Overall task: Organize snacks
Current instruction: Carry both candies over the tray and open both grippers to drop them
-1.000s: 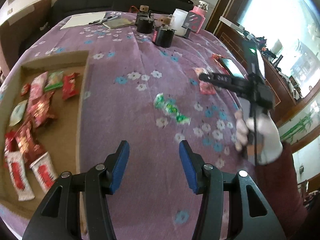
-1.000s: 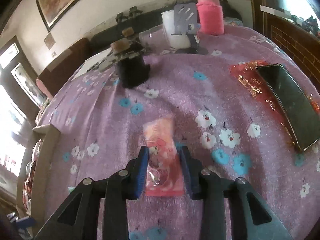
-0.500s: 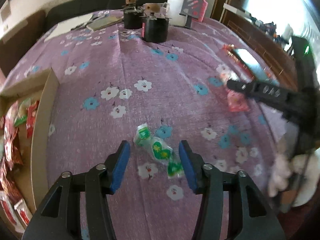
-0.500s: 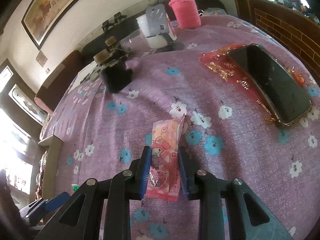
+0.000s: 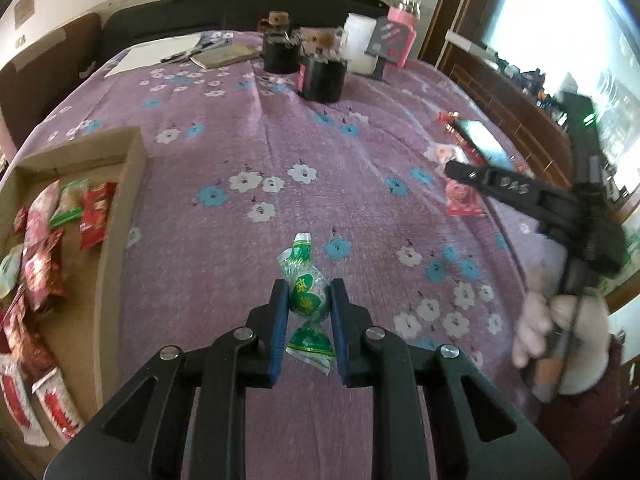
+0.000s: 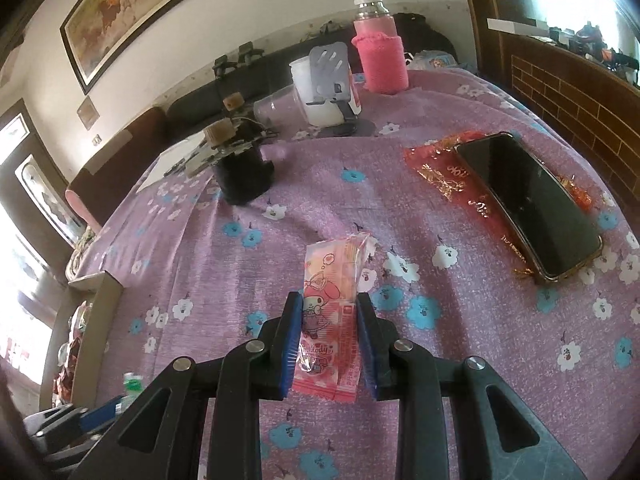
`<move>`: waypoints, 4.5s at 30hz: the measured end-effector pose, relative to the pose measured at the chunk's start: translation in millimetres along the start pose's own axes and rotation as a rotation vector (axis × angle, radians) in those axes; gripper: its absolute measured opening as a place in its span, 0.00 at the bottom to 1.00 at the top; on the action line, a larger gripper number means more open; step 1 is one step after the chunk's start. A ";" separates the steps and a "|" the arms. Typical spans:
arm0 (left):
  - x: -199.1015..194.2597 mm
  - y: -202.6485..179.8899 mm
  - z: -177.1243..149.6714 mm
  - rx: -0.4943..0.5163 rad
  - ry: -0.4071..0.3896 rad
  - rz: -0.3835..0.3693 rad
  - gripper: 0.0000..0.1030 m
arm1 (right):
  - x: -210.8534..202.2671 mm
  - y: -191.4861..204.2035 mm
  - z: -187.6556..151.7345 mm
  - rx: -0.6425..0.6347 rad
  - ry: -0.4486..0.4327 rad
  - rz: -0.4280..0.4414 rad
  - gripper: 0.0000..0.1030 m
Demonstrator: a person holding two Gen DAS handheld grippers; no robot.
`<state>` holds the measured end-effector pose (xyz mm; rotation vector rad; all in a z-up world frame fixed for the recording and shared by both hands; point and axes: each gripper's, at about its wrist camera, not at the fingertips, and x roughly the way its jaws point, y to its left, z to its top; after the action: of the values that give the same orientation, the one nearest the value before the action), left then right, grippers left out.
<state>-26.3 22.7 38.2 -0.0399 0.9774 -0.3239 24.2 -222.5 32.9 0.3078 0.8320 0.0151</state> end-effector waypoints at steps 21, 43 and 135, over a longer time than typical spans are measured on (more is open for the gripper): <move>-120.7 192.5 -67.7 -0.357 -0.180 0.146 0.17 | -20.4 92.5 -43.3 -0.154 0.012 0.145 0.27; -113.0 215.7 -88.3 -0.360 -0.158 0.170 0.17 | -29.1 278.0 -103.6 -0.417 0.150 0.380 0.26; -135.8 233.8 -107.2 -0.432 -0.198 0.049 0.52 | 40.6 343.2 -92.5 -0.501 0.229 0.236 0.17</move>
<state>-125.2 296.1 46.0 -0.4335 0.8350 -0.0572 20.8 135.2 39.4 -0.0730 0.9831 0.4795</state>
